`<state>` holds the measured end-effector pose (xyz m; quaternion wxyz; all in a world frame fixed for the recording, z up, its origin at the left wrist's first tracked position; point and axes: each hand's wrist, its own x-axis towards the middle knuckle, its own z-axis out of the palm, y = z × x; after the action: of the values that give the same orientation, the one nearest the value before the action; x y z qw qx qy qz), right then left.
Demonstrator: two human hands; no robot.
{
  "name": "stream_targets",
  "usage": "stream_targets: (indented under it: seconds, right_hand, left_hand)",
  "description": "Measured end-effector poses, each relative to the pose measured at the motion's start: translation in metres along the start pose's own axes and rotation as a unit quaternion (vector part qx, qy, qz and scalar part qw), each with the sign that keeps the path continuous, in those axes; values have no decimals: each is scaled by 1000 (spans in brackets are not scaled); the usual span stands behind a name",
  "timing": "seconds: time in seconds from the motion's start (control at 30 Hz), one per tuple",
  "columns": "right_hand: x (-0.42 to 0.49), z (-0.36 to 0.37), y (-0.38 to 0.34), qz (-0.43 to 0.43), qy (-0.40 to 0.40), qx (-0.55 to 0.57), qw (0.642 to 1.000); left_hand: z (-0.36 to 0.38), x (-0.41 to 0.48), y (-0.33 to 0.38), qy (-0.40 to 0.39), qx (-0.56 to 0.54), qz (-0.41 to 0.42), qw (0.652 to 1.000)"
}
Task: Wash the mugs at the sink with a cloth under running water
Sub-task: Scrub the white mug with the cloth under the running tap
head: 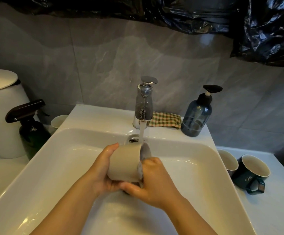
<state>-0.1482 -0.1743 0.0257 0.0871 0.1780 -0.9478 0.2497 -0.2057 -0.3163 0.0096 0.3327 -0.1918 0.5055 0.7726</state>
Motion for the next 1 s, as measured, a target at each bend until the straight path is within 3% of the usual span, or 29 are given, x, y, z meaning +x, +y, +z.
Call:
stream_targets:
  seconds: [0.1, 0.23, 0.3, 0.4, 0.5, 0.53, 0.57, 0.67, 0.7, 0.77, 0.87, 0.93, 1.0]
  right_hand:
    - [-6, 1, 1, 26, -98, 81, 992]
    - [-8, 4, -1, 89, -118, 149, 978]
    - [-6, 6, -2, 149, -126, 254, 947]
    - [-4, 6, -3, 254, -102, 478, 835]
    - [-5, 2, 5, 276, -54, 715, 640]
    - [-6, 0, 4, 264, -50, 737, 620]
    - [-7, -1, 2, 247, -64, 719, 646]
    - [-8, 14, 1, 210, -152, 481, 838]
    - [-8, 18, 0, 195, -162, 394, 883]
    - [-6, 21, 0, 190, -129, 311, 922]
    - [-7, 12, -4, 197, -98, 348, 911]
    - [-5, 6, -7, 232, -81, 484, 840]
    - [-2, 1, -4, 266, -33, 635, 724]
  left_hand:
    - [0, -1, -4, 0, 37, 12, 999]
    - [8, -6, -6, 12, 61, 57, 996]
    - [10, -7, -8, 19, 62, 83, 994]
    - [13, -4, -11, 37, 87, 122, 988]
    - [16, -4, -13, 43, 137, 194, 970]
    - [16, -3, -12, 44, 140, 208, 967]
    - [16, -5, -11, 46, 133, 206, 968]
    - [13, -9, -8, 54, 64, 146, 986]
    - [13, -11, -8, 54, 48, 133, 988]
    - [12, -11, -9, 48, 38, 132, 989]
    - [16, -11, -11, 37, 29, 166, 985]
    - [18, -10, -13, 43, 38, 192, 980]
    - [18, -5, -16, 44, 85, 261, 961]
